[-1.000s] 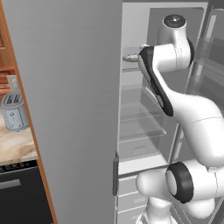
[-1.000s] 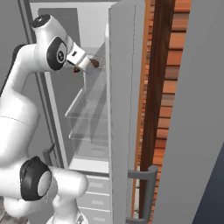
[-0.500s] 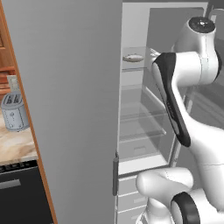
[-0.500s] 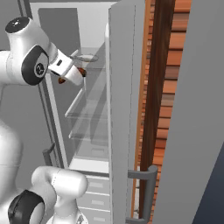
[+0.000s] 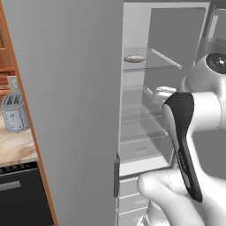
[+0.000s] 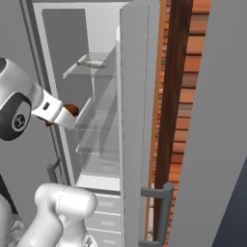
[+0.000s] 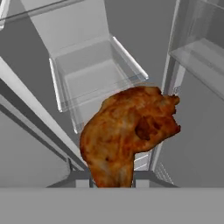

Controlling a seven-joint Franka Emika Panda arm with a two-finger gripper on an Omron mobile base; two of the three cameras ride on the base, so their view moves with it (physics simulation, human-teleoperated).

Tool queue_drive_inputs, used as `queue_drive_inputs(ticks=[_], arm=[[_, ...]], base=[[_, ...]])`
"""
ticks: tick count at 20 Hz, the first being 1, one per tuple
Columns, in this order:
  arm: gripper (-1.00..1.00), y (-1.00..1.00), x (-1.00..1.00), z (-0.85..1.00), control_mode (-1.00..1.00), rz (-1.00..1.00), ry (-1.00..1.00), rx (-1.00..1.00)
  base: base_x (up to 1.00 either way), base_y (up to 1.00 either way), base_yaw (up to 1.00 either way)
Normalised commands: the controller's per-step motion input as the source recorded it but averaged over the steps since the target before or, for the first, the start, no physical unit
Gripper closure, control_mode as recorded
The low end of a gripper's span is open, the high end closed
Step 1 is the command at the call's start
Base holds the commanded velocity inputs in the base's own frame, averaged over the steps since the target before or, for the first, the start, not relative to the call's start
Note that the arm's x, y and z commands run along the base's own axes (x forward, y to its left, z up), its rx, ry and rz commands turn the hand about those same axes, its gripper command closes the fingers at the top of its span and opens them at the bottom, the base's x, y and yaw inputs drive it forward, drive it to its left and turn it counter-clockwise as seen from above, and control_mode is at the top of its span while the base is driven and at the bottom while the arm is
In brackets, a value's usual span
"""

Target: Gather the mushroom and lime from the fridge and place them on a tray on the dining counter. Then gather the chicken drumstick and fish from the fridge and place them on the other tray.

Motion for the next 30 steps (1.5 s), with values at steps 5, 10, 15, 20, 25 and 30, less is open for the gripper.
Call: queue_drive_inputs(ticks=[5,10,15,20,25,30], arm=[[1.0,0.15,-0.41,-0.54,-1.0,0.01,0.02,-0.03],[1.0,0.0,-0.04,-0.14,-1.0,0.0,0.02,-0.02],[1.0,0.0,0.0,0.0,-1.0,0.0,0.0,0.0],[1.0,0.0,0.0,0.0,-1.0,0.0,0.0,0.0],[1.0,0.0,0.0,0.0,1.0,0.0,0.0,0.0],[1.0,0.0,0.0,0.0,1.0,0.0,0.0,0.0]], base=[[0.0,0.0,0.0],[0.0,0.0,0.0],[0.0,0.0,0.0],[0.0,0.0,0.0],[-0.14,0.0,0.0],[-0.65,0.05,0.02]])
